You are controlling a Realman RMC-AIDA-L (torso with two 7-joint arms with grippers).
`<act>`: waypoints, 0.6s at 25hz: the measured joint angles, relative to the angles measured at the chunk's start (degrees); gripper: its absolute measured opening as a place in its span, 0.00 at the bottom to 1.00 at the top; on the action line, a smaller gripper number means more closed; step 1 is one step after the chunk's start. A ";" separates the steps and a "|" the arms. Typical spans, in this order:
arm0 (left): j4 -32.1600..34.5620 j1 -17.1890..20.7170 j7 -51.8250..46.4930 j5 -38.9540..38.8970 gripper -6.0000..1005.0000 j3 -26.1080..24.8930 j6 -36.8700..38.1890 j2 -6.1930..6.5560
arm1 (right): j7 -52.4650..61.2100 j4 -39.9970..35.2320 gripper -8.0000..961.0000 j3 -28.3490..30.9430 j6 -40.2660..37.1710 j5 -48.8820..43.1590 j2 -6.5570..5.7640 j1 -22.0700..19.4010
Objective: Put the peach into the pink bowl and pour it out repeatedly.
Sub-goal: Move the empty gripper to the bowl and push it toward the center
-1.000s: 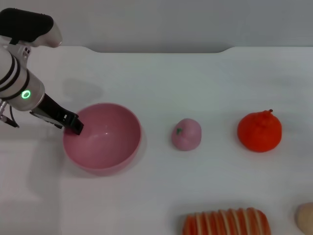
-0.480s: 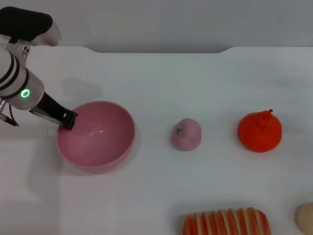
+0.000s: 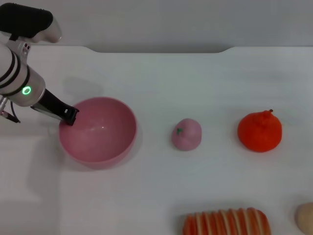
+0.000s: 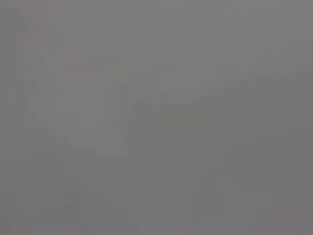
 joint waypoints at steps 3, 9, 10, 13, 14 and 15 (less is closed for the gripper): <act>0.20 -0.14 0.00 0.00 0.05 0.00 -0.07 -0.01 | 25.90 -8.87 0.43 -4.91 -5.58 -14.56 -3.12 -1.57; 0.83 -0.98 0.00 -0.23 0.05 -0.24 -0.75 -0.11 | 58.69 -28.48 0.43 -5.61 -27.64 -45.74 -7.31 0.89; 1.41 -1.66 0.00 -0.53 0.05 -0.48 -0.86 -0.12 | 61.56 -31.05 0.43 -5.72 -30.48 -50.04 -7.48 1.99; 1.78 -2.51 0.00 -0.93 0.05 -0.64 -0.86 -0.12 | 66.05 -36.46 0.43 -5.93 -38.01 -64.71 -7.41 6.68; 2.24 -3.64 -0.11 -1.39 0.05 -1.26 -0.30 -0.08 | 66.59 -36.94 0.43 -5.91 -39.31 -68.91 -7.14 8.28; 2.51 -4.88 -0.12 -1.51 0.05 -2.73 0.88 -0.01 | 66.91 -37.05 0.43 -5.93 -40.24 -72.58 -6.71 9.73</act>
